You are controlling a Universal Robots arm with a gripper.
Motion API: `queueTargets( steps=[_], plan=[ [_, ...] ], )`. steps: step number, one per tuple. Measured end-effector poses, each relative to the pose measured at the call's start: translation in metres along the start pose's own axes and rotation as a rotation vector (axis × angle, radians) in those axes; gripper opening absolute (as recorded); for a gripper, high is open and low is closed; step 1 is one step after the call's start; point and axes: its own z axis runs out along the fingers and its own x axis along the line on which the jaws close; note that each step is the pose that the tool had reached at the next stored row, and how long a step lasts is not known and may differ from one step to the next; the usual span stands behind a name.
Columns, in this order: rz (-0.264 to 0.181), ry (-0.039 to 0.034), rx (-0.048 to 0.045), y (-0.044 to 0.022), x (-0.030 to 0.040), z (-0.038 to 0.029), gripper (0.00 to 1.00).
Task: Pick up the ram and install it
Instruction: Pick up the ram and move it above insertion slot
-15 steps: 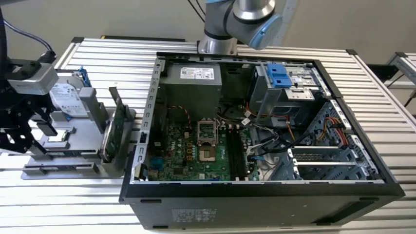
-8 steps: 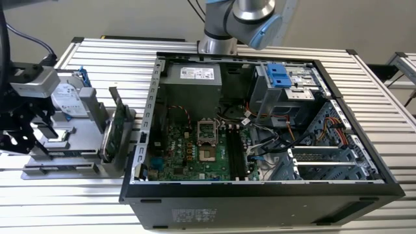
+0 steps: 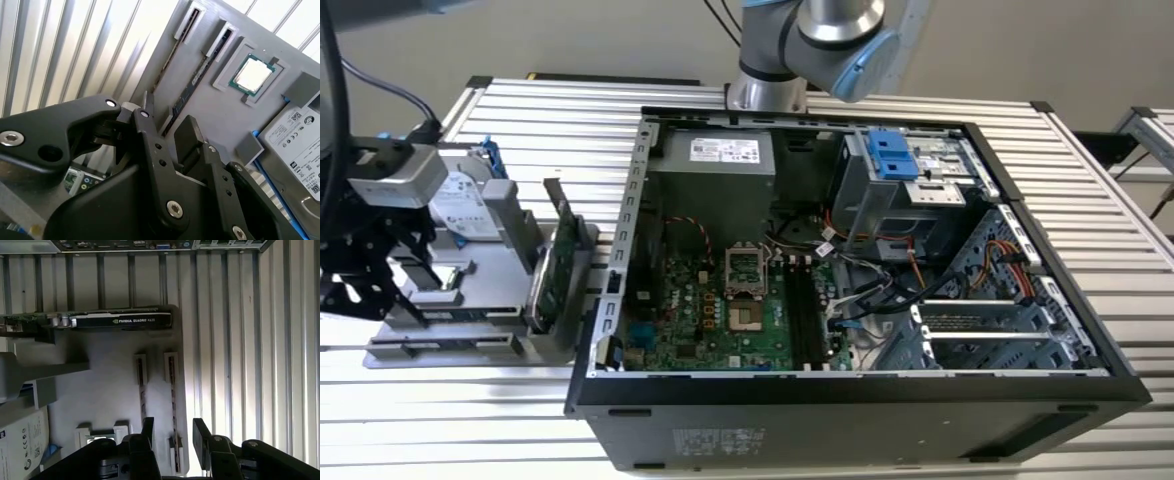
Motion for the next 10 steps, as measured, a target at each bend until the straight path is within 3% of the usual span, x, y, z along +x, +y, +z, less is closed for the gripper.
queueTargets(
  steps=[4,10],
  plan=[
    [-0.003,-0.0080,0.0010,-0.0001,0.0001,0.0030,1.00],
    [-0.003,-0.0100,0.0011,-0.0002,0.0001,0.0047,1.00]
  ],
)
